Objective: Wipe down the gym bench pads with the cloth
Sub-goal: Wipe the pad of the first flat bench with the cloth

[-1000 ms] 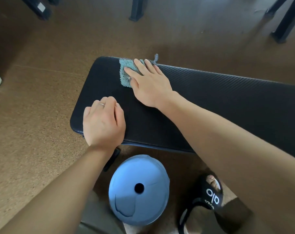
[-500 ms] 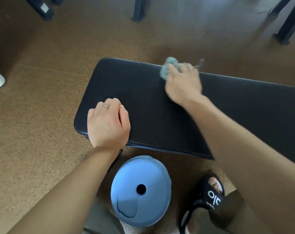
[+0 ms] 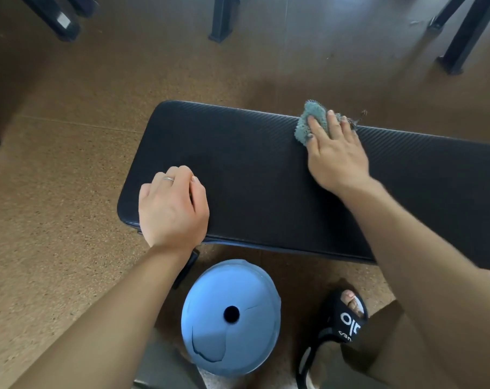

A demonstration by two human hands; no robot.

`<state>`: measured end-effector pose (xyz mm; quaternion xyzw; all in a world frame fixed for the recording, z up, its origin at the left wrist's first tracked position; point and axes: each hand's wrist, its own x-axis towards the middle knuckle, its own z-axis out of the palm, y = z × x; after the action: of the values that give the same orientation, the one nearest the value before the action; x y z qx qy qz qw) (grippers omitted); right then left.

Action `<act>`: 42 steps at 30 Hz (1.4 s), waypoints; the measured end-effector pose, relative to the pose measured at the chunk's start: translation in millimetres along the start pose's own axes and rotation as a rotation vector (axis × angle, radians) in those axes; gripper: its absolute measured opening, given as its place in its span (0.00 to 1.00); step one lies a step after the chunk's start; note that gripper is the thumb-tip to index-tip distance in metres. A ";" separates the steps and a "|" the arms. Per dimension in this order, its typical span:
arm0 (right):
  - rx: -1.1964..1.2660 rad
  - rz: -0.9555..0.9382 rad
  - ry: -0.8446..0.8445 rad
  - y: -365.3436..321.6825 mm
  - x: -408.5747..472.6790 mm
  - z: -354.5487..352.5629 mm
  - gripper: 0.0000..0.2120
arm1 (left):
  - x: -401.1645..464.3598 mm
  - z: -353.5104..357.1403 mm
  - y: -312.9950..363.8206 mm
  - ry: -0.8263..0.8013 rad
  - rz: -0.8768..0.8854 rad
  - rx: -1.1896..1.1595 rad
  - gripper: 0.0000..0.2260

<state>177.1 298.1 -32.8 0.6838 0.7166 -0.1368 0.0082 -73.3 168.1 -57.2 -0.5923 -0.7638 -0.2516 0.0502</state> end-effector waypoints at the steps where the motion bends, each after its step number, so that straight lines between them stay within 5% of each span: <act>1: 0.012 0.024 0.012 -9.5 -6.3 4.2 0.27 | 0.0 0.0 0.5 0.000 -0.001 -0.004 0.11; 10: -0.054 -0.403 -0.033 -46.2 -136.1 38.4 0.26 | -1.3 0.6 -2.3 0.001 0.012 -0.022 0.11; 19: 0.037 -0.123 -0.005 -63.2 -23.2 22.0 0.26 | -1.4 1.6 -4.1 0.057 0.015 -0.047 0.11; 25: -0.051 -0.459 0.050 -65.3 -160.2 58.2 0.26 | -0.7 -1.8 -6.1 0.022 0.030 -0.029 0.11; 31: -0.230 -0.639 0.095 -35.9 -168.0 57.0 0.36 | 0.0 -13.1 -13.2 0.010 0.025 -0.184 0.13; 36: -0.300 -0.799 0.090 -75.0 -139.2 56.5 0.45 | -8.4 -22.7 -69.6 0.175 -0.458 -0.316 0.14; 39: -0.301 -0.908 0.109 -125.5 -125.7 63.6 0.45 | -14.9 -29.0 -93.4 0.065 -0.894 -0.821 0.17; 42: -0.265 -0.991 0.121 -178.4 -115.8 75.3 0.34 | -21.7 -30.8 -94.5 -0.083 -1.027 -1.145 0.22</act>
<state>-3.8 164.4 -49.2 0.2622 0.9649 0.0076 -0.0128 -161.6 119.1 -69.3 -0.1061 -0.6949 -0.5769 -0.4160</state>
